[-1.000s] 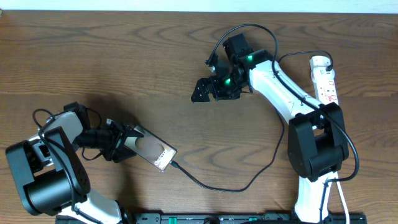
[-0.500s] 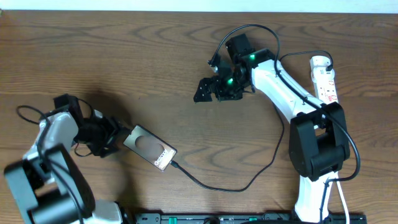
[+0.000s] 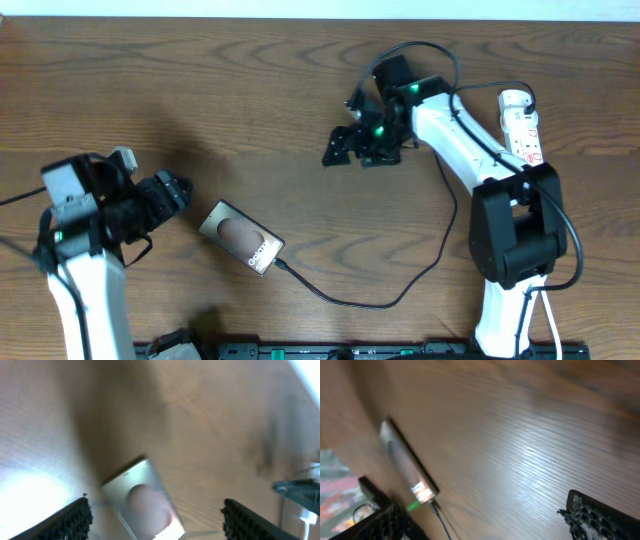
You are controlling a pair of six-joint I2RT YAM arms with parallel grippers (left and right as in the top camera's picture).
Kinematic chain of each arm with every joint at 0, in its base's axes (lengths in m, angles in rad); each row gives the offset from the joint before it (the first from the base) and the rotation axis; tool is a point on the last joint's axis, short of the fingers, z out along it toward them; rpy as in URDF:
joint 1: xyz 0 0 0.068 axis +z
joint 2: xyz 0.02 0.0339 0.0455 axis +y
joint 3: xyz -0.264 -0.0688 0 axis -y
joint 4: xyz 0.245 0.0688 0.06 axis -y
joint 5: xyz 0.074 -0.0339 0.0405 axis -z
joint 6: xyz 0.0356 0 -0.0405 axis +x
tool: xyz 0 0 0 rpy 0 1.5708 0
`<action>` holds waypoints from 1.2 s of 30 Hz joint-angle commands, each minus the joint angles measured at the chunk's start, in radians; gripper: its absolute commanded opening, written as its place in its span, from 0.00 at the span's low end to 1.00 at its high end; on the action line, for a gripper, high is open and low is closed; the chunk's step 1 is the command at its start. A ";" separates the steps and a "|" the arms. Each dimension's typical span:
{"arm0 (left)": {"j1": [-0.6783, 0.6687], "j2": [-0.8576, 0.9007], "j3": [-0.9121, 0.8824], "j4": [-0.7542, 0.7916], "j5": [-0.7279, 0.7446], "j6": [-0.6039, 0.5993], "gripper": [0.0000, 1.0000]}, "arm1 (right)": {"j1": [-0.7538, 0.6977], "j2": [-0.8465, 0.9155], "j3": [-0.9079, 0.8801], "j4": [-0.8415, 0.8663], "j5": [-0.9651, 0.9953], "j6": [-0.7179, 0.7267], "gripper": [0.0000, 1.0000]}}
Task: Plug charger to phone and switch on socket
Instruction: 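Open the left gripper and release the phone flat on the table, then move the right gripper over the white power strip's charger socket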
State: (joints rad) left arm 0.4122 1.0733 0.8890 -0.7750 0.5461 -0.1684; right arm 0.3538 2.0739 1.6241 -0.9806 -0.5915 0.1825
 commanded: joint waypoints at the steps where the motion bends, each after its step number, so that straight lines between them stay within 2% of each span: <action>1: 0.004 -0.097 0.021 0.002 0.083 0.072 0.86 | -0.043 -0.094 0.034 -0.037 0.105 0.016 0.99; 8: 0.004 -0.217 0.021 0.002 0.082 0.071 0.91 | -0.102 -0.327 0.085 -0.119 0.418 0.032 0.99; 14: 0.004 -0.220 0.019 -0.004 0.081 0.071 0.91 | -0.212 -0.591 0.098 -0.077 0.858 0.136 0.99; 19: 0.004 -0.205 0.018 -0.010 0.071 0.071 0.91 | -0.407 -0.684 0.098 -0.032 0.951 0.134 0.99; 22: 0.004 -0.195 0.018 -0.010 0.071 0.071 0.91 | -0.557 -0.670 0.089 -0.033 0.859 0.090 0.99; 27: 0.004 -0.179 0.018 -0.010 0.071 0.071 0.91 | -0.781 -0.547 0.081 -0.045 0.497 -0.094 0.99; 32: 0.004 -0.172 0.018 -0.010 0.071 0.071 0.91 | -0.898 -0.362 0.081 -0.085 0.164 -0.283 0.99; 36: 0.004 -0.172 0.018 -0.009 0.071 0.071 0.92 | -0.930 -0.214 0.081 -0.134 0.008 -0.388 0.99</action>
State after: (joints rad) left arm 0.4122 0.9009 0.8890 -0.7830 0.6151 -0.1215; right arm -0.5617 1.7943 1.7134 -1.0966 -0.3542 -0.0612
